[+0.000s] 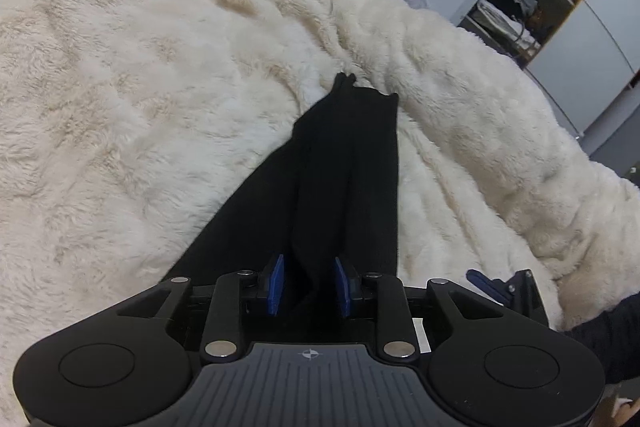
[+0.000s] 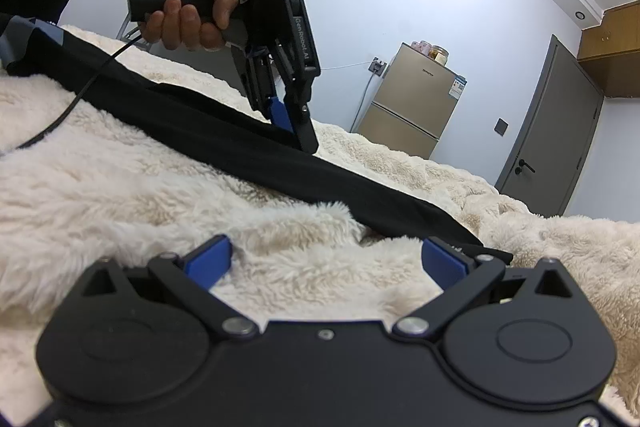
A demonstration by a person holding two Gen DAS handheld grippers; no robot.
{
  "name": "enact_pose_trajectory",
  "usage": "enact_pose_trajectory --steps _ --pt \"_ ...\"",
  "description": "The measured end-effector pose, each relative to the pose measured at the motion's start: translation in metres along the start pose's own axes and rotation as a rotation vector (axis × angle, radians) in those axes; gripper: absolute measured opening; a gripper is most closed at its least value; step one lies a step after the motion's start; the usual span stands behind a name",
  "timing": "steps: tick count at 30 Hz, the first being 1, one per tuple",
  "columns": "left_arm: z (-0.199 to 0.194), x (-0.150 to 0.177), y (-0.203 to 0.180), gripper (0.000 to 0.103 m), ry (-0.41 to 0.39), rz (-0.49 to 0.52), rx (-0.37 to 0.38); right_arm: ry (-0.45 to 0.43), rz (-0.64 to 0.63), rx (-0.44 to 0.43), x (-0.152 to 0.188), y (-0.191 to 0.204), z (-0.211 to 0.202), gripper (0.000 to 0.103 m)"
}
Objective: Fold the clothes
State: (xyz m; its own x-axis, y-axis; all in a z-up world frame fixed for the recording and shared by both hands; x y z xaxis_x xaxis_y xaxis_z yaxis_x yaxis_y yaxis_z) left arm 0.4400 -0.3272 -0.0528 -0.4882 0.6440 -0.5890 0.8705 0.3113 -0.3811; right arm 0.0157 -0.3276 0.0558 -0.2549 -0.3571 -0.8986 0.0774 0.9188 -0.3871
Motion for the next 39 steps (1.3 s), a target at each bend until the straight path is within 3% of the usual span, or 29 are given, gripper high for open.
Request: enact_pose_trajectory --steps 1,2,11,13,15,17,18,20,21,23,25,29,30,32,33,35,37,39 --pt "0.000 0.000 0.001 0.004 -0.007 0.000 -0.007 0.000 0.000 0.000 0.000 0.000 0.000 0.103" --pt "0.000 0.000 0.002 0.002 -0.011 -0.001 -0.010 0.000 0.000 0.000 0.000 0.000 0.000 0.103" --pt "-0.017 -0.015 0.015 0.001 -0.091 0.001 -0.057 -0.001 -0.001 0.001 0.000 0.000 -0.001 0.103" --pt "-0.030 -0.020 0.023 0.001 -0.128 -0.033 -0.039 -0.001 -0.002 0.001 0.000 0.001 -0.002 0.103" --pt "-0.031 -0.020 0.024 0.002 -0.130 -0.029 -0.084 -0.002 -0.003 0.000 0.001 0.001 -0.002 0.103" --pt "-0.011 -0.011 0.031 0.003 -0.045 -0.034 -0.234 -0.002 -0.007 0.000 0.001 0.002 -0.002 0.103" --pt "-0.008 -0.010 0.032 0.003 -0.032 -0.031 -0.243 -0.002 -0.010 -0.001 0.001 0.003 -0.002 0.103" --pt "-0.002 -0.001 0.034 0.010 -0.016 -0.057 -0.259 0.000 -0.016 -0.001 0.001 0.004 -0.002 0.103" --pt "-0.011 0.000 0.034 0.011 -0.065 -0.079 -0.248 -0.001 -0.018 -0.001 0.001 0.004 -0.002 0.103" --pt "-0.028 0.000 0.038 0.025 -0.143 -0.115 -0.231 -0.004 -0.023 0.002 0.001 0.005 -0.002 0.103" --pt "-0.073 0.008 0.030 0.035 -0.267 -0.146 -0.221 -0.004 -0.028 0.003 0.002 0.006 -0.002 0.103" --pt "-0.151 0.043 0.000 0.050 -0.410 -0.194 -0.290 -0.009 -0.048 0.012 0.002 0.010 -0.001 0.103" --pt "-0.177 0.061 -0.014 0.053 -0.455 -0.211 -0.309 -0.009 -0.054 0.014 0.002 0.011 0.000 0.103" --pt "-0.221 0.094 -0.042 0.080 -0.533 -0.237 -0.352 -0.011 -0.072 0.021 0.003 0.013 0.000 0.103" --pt "-0.238 0.107 -0.054 0.086 -0.561 -0.244 -0.375 -0.010 -0.081 0.024 0.002 0.015 0.000 0.103" --pt "-0.280 0.163 -0.103 0.091 -0.652 -0.276 -0.433 -0.002 -0.101 0.030 0.001 0.017 0.002 0.103" --pt "-0.290 0.193 -0.126 0.102 -0.689 -0.290 -0.454 0.007 -0.121 0.033 -0.001 0.019 0.003 0.103" --pt "-0.299 0.238 -0.157 0.103 -0.744 -0.310 -0.490 0.027 -0.133 0.033 -0.005 0.019 0.005 0.103"
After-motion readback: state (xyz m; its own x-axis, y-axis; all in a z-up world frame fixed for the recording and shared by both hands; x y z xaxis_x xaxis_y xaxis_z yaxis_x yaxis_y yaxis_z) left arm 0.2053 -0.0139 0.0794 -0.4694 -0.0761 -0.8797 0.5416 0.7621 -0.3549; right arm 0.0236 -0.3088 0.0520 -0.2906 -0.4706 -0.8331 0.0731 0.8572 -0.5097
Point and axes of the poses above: each gripper's, at about its wrist camera, not at the fingertips, and z roughly the way its jaws point, y to its left, x to its underside, the point moved 1 cm from there along z, roughly the way its jaws point, and after that the axes turned 5 degrees about z, right-handed, at the moved point
